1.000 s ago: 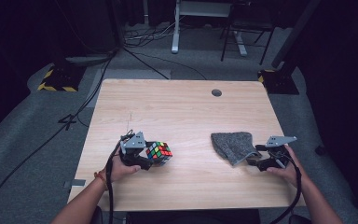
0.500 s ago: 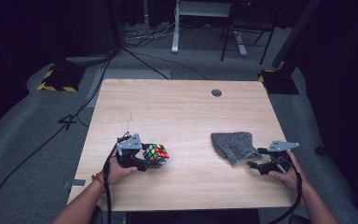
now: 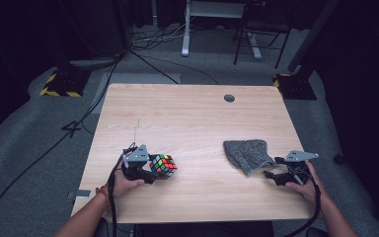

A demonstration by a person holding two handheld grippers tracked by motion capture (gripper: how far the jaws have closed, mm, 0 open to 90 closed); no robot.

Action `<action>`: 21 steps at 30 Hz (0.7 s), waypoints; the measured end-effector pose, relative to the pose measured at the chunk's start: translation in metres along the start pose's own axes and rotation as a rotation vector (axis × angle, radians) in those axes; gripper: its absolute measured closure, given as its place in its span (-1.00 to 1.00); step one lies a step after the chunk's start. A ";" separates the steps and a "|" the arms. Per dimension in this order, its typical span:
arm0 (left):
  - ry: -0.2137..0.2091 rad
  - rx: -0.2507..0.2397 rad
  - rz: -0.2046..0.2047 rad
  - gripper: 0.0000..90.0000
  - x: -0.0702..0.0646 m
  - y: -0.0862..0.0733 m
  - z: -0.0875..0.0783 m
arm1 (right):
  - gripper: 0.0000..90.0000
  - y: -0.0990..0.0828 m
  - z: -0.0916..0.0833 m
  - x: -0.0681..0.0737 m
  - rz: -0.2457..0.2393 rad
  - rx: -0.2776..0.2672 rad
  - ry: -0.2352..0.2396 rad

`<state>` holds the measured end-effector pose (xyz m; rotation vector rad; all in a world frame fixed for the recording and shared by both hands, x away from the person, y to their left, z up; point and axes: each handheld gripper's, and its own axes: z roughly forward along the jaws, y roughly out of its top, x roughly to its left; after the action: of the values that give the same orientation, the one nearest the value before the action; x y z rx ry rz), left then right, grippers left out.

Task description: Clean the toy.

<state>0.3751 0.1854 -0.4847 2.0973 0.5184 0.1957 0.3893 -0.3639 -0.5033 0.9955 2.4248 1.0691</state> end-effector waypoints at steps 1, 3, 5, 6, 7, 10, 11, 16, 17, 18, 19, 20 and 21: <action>0.000 -0.008 -0.003 -0.25 0.000 -0.001 0.000 | -0.57 0.000 0.000 0.000 0.001 0.000 0.000; -0.004 -0.006 0.001 -0.25 0.000 -0.004 0.001 | -0.58 0.000 0.000 0.000 0.001 0.001 0.000; 0.000 0.004 0.007 -0.27 -0.001 -0.006 0.003 | -0.58 0.000 0.000 0.000 0.000 0.000 0.000; -0.001 0.014 0.011 -0.27 -0.002 -0.007 0.003 | -0.58 0.000 0.000 0.000 0.001 0.000 0.001; 0.006 0.029 0.019 -0.27 -0.002 -0.008 0.004 | -0.58 0.000 0.000 0.000 0.001 0.000 0.001; 0.003 0.100 0.031 -0.26 -0.006 -0.013 0.010 | -0.59 0.000 0.001 0.000 0.001 0.002 -0.001; 0.010 0.106 0.038 -0.26 -0.007 -0.012 0.010 | -0.59 0.001 0.001 0.000 0.001 0.003 -0.002; -0.008 0.100 0.019 -0.25 -0.005 -0.012 0.011 | -0.59 0.001 0.001 0.000 0.002 0.003 -0.002; -0.003 0.100 0.021 -0.25 -0.005 -0.011 0.011 | -0.59 0.001 0.001 0.000 0.002 0.003 -0.002; 0.001 0.101 0.025 -0.25 -0.005 -0.011 0.012 | -0.60 0.001 0.001 0.000 0.002 0.003 -0.001; 0.002 0.102 0.023 -0.25 -0.005 -0.011 0.012 | -0.60 0.001 0.001 0.000 0.002 0.001 0.001; 0.002 0.102 0.023 -0.25 -0.006 -0.011 0.012 | -0.60 0.001 0.001 0.000 0.001 0.000 0.002; 0.003 0.102 0.025 -0.25 -0.005 -0.011 0.013 | -0.60 0.001 0.001 -0.001 0.000 0.000 0.002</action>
<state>0.3713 0.1785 -0.5000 2.2040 0.5139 0.1900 0.3907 -0.3633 -0.5035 0.9947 2.4263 1.0709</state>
